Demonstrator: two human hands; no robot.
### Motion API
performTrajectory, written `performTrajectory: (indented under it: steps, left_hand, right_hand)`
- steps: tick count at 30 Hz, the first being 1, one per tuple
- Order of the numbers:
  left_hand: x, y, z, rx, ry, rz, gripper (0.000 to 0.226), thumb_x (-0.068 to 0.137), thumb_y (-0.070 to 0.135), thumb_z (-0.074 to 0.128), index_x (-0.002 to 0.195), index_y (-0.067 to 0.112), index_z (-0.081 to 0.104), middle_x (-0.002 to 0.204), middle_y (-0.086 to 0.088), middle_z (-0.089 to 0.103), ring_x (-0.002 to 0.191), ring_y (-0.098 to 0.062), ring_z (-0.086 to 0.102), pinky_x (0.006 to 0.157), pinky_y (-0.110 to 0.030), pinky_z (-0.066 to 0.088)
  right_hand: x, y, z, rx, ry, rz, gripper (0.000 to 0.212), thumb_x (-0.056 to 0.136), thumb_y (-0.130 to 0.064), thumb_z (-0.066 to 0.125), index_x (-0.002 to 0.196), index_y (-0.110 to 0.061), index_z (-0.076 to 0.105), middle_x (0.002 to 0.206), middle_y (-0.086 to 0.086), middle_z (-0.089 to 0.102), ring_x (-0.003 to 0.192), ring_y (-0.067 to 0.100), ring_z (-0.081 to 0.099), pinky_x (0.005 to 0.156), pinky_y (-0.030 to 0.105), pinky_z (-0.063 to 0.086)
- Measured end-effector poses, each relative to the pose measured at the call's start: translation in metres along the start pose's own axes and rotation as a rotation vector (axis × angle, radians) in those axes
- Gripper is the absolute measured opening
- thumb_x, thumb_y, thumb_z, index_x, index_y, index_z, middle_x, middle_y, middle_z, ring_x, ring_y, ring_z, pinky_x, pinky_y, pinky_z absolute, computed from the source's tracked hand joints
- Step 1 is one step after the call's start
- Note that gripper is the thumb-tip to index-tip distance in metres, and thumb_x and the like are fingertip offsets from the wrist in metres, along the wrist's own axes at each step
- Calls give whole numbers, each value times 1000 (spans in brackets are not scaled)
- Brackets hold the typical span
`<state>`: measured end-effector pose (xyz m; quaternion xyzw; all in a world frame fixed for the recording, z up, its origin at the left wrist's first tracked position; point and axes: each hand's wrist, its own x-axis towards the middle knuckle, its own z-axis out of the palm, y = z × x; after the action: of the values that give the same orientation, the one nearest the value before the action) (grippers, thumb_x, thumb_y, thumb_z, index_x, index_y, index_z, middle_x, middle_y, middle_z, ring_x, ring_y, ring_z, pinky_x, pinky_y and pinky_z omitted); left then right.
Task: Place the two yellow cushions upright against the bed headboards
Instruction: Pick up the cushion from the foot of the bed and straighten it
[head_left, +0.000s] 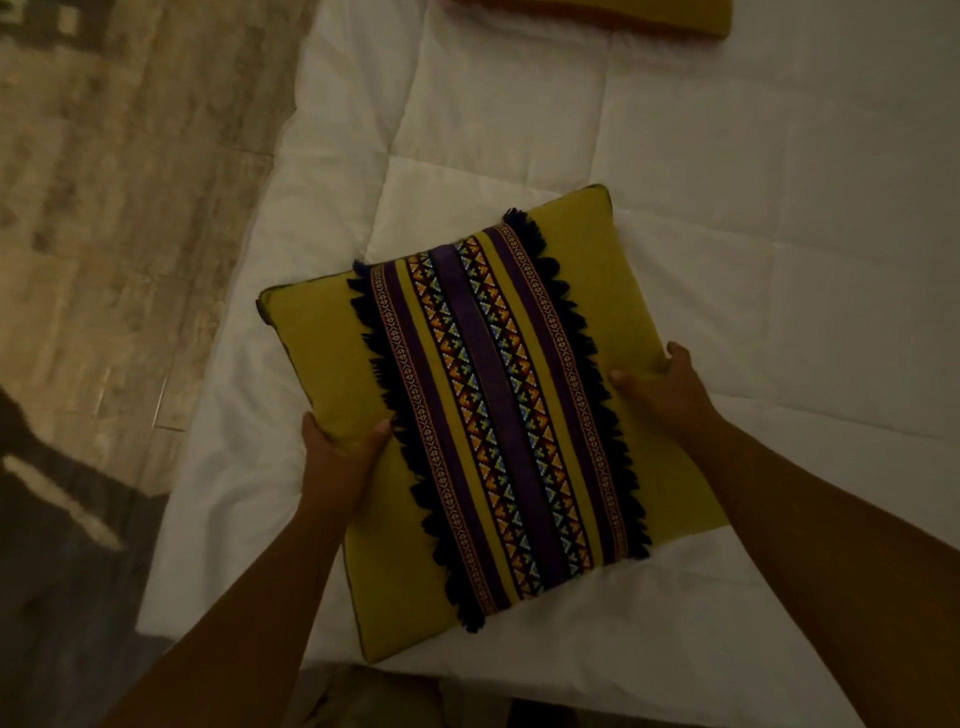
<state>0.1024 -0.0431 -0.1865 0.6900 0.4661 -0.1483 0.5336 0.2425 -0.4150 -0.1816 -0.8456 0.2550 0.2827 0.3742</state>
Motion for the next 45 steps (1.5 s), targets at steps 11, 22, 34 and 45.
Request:
performTrajectory:
  steps: [11,22,34,45]
  left_hand:
    - [7,13,-3,-56,-71,54,109,61,57,83,150,29,25,147,-8,48,129,-34,51,103,-59,46]
    - [24,53,-22,197,-199,235,111,60,63,81,148,28,24,142,-8,50,117,-30,57,92,-49,53]
    - [57,53,-27,240,-367,78,124,51,66,84,151,26,23,141,-9,51,114,-31,59,88,-47,55]
    - [61,55,-32,220,-413,-5,100,53,54,89,136,17,46,124,-9,64,100,-29,68,82,-48,58]
  right_hand:
    - [-6,3,1,44,30,70,97,65,-64,80,136,-11,40,131,13,55,108,32,59,90,52,54]
    - [-105,48,31,333,143,283,87,70,-53,82,134,-12,40,124,10,54,108,32,60,87,51,55]
    - [-72,66,14,317,-84,233,104,56,-59,86,139,-15,42,127,6,59,102,25,65,79,43,59]
    - [-65,73,13,506,-163,196,109,45,-60,90,136,-17,47,129,9,63,108,30,66,91,53,55]
